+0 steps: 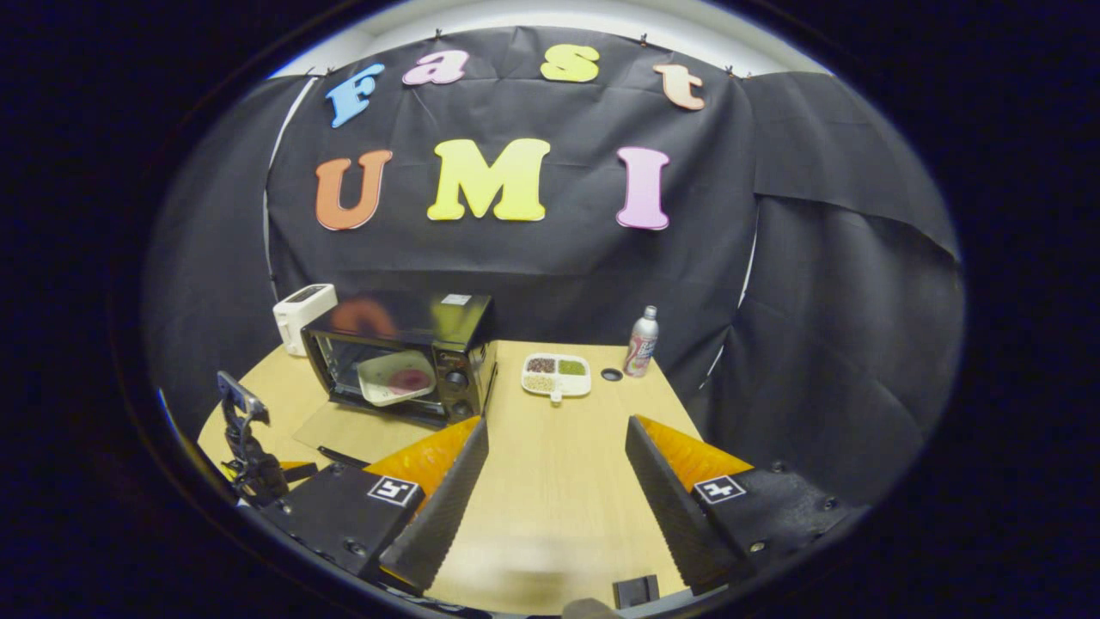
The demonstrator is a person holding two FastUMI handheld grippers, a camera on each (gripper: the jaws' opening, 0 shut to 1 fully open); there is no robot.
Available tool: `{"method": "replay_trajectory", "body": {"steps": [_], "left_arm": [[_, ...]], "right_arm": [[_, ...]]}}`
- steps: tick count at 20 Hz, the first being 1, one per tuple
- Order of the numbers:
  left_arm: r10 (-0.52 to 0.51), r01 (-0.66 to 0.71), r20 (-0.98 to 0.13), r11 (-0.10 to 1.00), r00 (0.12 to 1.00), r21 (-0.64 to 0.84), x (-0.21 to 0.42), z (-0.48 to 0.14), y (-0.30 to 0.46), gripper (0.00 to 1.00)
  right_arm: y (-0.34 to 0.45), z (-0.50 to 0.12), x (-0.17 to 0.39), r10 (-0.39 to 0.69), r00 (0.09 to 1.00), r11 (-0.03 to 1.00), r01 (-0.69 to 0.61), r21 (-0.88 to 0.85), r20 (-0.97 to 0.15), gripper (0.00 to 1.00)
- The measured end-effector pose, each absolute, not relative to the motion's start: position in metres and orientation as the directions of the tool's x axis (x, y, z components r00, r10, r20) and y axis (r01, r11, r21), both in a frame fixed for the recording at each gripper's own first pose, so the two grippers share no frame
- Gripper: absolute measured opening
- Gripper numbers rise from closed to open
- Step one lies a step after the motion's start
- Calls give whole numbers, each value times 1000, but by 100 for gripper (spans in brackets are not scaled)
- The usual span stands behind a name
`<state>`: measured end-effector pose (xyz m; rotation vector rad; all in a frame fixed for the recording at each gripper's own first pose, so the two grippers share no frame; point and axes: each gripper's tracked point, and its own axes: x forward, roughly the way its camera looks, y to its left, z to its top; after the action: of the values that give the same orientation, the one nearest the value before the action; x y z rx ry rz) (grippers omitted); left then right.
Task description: Open the electric oven with the left hand, put the food in, and close the electric oven.
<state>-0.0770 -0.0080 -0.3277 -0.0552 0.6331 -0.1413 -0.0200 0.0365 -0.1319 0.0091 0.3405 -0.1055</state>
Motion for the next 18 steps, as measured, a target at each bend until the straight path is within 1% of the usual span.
{"method": "replay_trajectory", "body": {"steps": [1,2,3,7,8,9,10,11,13,14,15,16,18], "left_arm": [[-147,114,-589,989,795,-93,-75,-331,-9,96],[-146,116,-593,989,792,-89,-72,-338,-11,96],[-146,119,-599,989,787,-86,-69,-342,-14,96],[-134,119,-613,991,779,-65,-60,-355,-16,96],[-135,123,-605,990,785,-62,-55,-355,-17,100],[-131,117,-611,991,781,-64,-54,-356,-17,100],[-131,111,-608,991,783,-71,-52,-354,-18,96],[-132,105,-616,991,777,-79,-53,-355,-17,96],[-135,102,-620,991,773,-89,-53,-354,-17,97],[-139,102,-620,990,772,-95,-52,-352,-18,97],[-139,103,-616,990,775,-94,-53,-349,-19,97],[-140,104,-614,990,777,-94,-53,-346,-20,97],[-140,103,-608,990,781,-95,-50,-338,-21,97]], "right_arm": [[36,-132,-20,-105,936,994,107,-11,-336,96],[34,-133,-19,-107,934,994,109,-13,-340,100],[34,-133,-19,-109,933,994,111,-13,-344,96],[32,-131,-16,-118,934,993,108,-46,-338,96],[34,-132,-15,-114,934,993,102,-52,-339,96],[36,-132,-14,-109,933,994,98,-50,-344,100],[36,-132,-11,-105,934,994,96,-45,-343,96],[37,-131,-9,-105,933,994,95,-47,-343,96],[40,-130,-7,-98,935,995,87,-48,-340,96],[42,-132,-6,-91,936,996,82,-43,-341,100],[44,-132,-5,-88,935,996,79,-41,-342,100],[44,-132,-4,-85,936,996,76,-39,-342,96],[44,-133,-3,-79,936,997,73,-31,-344,96]]}}
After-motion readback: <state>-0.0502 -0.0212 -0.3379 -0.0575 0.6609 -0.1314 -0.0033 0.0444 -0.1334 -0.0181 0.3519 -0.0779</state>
